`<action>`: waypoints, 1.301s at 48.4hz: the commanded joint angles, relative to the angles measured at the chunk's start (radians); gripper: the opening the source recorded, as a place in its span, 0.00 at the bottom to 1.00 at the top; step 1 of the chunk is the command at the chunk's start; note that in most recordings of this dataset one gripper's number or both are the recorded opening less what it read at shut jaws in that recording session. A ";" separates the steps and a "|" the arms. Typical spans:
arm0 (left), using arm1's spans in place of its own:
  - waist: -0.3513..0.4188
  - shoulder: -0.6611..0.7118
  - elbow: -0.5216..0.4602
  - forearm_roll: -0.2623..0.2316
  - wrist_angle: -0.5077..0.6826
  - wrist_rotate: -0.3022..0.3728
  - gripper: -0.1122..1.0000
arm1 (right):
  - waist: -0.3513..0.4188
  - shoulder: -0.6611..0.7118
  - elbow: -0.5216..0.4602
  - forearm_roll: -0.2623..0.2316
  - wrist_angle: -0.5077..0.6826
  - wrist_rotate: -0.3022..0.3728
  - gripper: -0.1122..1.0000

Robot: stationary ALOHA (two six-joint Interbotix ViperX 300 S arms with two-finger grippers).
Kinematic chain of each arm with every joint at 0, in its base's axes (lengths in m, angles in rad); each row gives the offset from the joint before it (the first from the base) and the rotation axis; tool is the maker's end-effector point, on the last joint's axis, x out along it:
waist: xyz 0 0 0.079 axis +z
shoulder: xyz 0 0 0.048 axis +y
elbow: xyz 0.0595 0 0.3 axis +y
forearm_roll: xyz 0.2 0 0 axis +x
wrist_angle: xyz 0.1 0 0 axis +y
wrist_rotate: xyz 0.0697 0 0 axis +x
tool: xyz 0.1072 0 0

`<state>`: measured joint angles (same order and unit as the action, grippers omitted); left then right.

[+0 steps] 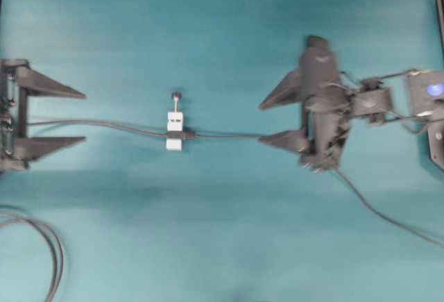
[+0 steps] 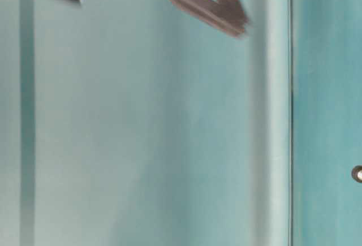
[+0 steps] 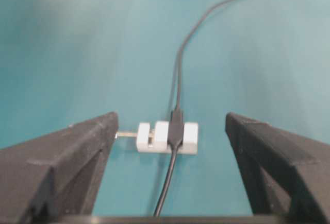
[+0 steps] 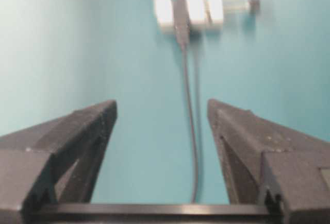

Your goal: Insert the USB cable into the female connector supported by the left arm.

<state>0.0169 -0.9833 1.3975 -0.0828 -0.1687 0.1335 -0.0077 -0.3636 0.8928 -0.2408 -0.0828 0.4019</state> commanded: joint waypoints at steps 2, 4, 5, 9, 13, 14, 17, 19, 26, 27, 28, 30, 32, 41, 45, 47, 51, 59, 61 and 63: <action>0.003 -0.052 -0.025 -0.003 0.138 -0.006 0.92 | -0.020 -0.071 0.089 -0.002 -0.169 -0.005 0.77; 0.003 -0.055 -0.032 -0.003 0.183 -0.006 0.92 | -0.026 -0.087 0.120 -0.002 -0.222 -0.006 0.77; 0.003 -0.055 -0.037 -0.003 0.202 -0.006 0.92 | -0.029 -0.095 0.133 -0.002 -0.245 -0.008 0.77; 0.000 -0.055 -0.049 -0.003 0.233 -0.008 0.92 | -0.038 -0.123 0.175 -0.003 -0.296 -0.012 0.77; -0.005 -0.055 -0.051 -0.003 0.212 -0.008 0.92 | -0.041 -0.160 0.204 -0.002 -0.288 -0.028 0.77; -0.005 -0.055 -0.049 -0.003 0.201 -0.008 0.92 | -0.043 -0.166 0.207 -0.002 -0.285 -0.034 0.77; -0.006 -0.055 -0.040 -0.003 0.166 -0.008 0.92 | -0.048 -0.186 0.227 -0.003 -0.270 -0.066 0.77; -0.006 -0.055 -0.035 -0.003 0.144 -0.008 0.92 | -0.049 -0.199 0.239 -0.002 -0.262 -0.098 0.77; -0.005 -0.055 -0.011 -0.003 0.058 -0.006 0.92 | -0.066 -0.281 0.290 -0.003 -0.259 -0.219 0.77; -0.005 -0.055 -0.005 -0.003 0.044 -0.006 0.92 | -0.069 -0.295 0.296 -0.003 -0.258 -0.232 0.77; -0.006 -0.055 0.003 -0.003 0.032 -0.006 0.92 | -0.071 -0.308 0.304 -0.002 -0.256 -0.244 0.77; -0.006 -0.055 0.015 -0.003 0.005 -0.006 0.92 | -0.074 -0.339 0.318 -0.002 -0.256 -0.258 0.77; -0.009 -0.055 0.025 -0.003 -0.015 -0.006 0.92 | -0.075 -0.370 0.333 -0.002 -0.255 -0.261 0.77; -0.012 -0.058 0.049 -0.002 -0.069 -0.003 0.92 | -0.078 -0.488 0.394 -0.002 -0.241 -0.255 0.77; -0.012 -0.058 0.052 0.000 -0.081 -0.002 0.92 | -0.080 -0.525 0.422 -0.002 -0.241 -0.249 0.77; -0.012 -0.058 0.052 0.000 -0.083 -0.002 0.92 | -0.078 -0.546 0.439 -0.002 -0.241 -0.244 0.77; -0.012 -0.058 0.054 0.000 -0.083 -0.002 0.92 | -0.080 -0.578 0.465 -0.002 -0.239 -0.238 0.77; -0.012 -0.060 0.060 0.000 -0.080 -0.002 0.92 | -0.078 -0.646 0.505 -0.003 -0.239 -0.233 0.77; -0.012 -0.060 0.060 0.000 -0.078 -0.002 0.92 | -0.080 -0.660 0.512 -0.003 -0.236 -0.235 0.77; -0.012 -0.060 0.063 0.000 -0.078 -0.003 0.92 | -0.080 -0.673 0.518 -0.003 -0.227 -0.235 0.77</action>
<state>0.0061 -1.0477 1.4680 -0.0828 -0.2424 0.1335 -0.0859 -1.0201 1.4143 -0.2408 -0.3145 0.1672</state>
